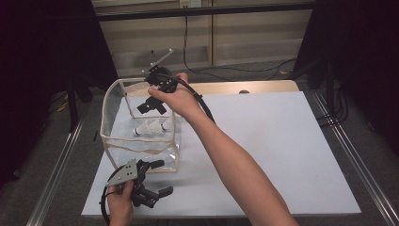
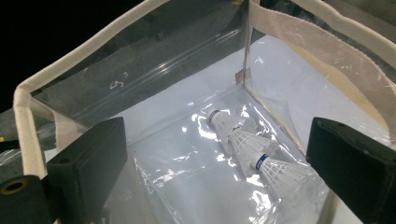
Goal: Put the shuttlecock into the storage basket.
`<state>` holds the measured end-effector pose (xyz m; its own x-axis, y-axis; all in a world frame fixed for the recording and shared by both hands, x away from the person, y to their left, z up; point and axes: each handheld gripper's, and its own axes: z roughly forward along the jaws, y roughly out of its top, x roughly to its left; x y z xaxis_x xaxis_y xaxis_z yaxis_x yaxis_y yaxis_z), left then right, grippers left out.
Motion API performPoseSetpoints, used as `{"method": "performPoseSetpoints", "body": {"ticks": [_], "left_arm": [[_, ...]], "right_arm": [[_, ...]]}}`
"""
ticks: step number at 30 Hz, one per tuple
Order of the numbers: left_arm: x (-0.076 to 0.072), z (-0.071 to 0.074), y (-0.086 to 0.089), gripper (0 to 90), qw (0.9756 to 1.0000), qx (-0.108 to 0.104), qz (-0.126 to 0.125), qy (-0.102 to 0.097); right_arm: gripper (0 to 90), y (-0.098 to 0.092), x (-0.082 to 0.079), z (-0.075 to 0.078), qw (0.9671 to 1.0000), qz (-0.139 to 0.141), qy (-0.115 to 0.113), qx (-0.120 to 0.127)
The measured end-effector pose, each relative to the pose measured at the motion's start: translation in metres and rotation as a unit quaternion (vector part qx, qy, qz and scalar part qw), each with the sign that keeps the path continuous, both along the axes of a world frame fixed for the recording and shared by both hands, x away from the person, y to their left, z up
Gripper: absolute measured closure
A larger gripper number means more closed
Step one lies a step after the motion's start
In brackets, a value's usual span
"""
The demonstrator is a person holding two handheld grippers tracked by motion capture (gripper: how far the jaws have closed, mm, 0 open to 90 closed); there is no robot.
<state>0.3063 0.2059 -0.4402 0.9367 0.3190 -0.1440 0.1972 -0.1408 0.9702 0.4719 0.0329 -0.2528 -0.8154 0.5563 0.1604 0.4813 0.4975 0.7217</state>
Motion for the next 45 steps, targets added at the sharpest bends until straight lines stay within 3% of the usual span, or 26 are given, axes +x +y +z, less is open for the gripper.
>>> {"method": "performPoseSetpoints", "body": {"ticks": [2,32,45], "left_arm": [[0.001,0.0,0.001,3.0,0.9999,0.005,-0.008,0.001],[0.0,0.001,0.003,3.0,1.0,0.006,-0.003,-0.003],[-0.001,0.002,0.004,3.0,1.0,0.007,-0.002,-0.005]], "right_arm": [[4.7,-0.004,-0.002,0.001,1.0,-0.001,0.001,0.001],[4.9,-0.046,-0.024,0.008,0.9998,0.016,-0.008,0.012],[4.8,-0.07,-0.034,0.011,0.9997,0.011,-0.011,0.019]]}}
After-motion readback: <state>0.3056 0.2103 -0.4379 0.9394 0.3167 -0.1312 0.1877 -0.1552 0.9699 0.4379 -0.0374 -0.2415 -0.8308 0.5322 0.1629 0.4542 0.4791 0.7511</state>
